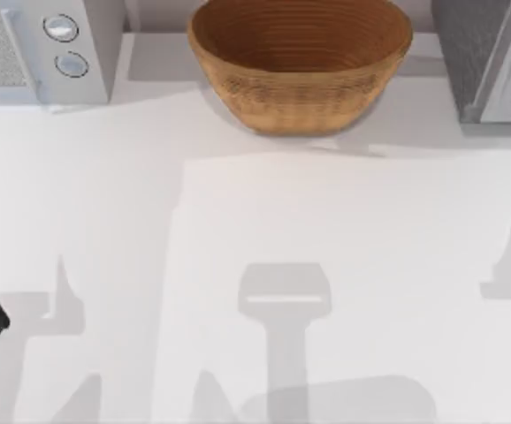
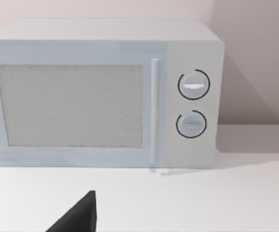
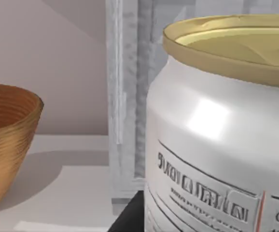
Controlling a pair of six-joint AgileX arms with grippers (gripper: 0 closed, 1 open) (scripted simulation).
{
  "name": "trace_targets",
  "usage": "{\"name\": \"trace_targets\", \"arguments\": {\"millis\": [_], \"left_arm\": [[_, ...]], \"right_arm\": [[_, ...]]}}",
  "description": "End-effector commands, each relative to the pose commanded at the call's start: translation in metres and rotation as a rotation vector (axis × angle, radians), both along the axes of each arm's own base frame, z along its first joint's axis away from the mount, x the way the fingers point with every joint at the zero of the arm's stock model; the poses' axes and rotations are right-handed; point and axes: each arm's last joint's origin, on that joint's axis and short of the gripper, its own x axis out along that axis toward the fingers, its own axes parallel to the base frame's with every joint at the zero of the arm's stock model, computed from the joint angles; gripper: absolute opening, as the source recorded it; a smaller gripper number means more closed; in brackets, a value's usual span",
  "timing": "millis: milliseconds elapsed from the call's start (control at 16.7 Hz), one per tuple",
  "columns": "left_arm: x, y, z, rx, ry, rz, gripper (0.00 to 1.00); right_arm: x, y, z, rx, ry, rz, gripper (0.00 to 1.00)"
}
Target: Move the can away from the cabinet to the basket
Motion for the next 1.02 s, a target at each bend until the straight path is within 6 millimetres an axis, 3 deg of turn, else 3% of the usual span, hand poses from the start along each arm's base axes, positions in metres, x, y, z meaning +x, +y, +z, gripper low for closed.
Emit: {"name": "trace_targets", "arguments": {"millis": [180,420,780,1020], "left_arm": [[0.0,0.0,0.0,0.0,0.0,0.0,1.0],[0.0,0.0,0.0,0.0,0.0,0.0,1.0],[0.0,0.0,0.0,0.0,0.0,0.0,1.0],[0.0,0.0,0.0,0.0,0.0,0.0,1.0]], "right_arm": [[-0.002,-0.002,-0.054,0.012,-0.031,0.019,0.0],[-0.002,-0.004,-0.089,0.02,-0.063,0.033,0.0],[-0.001,-0.004,-0.095,0.022,-0.049,0.036,0.0],[0.001,-0.001,-0.068,0.02,-0.068,0.033,0.0]]}}
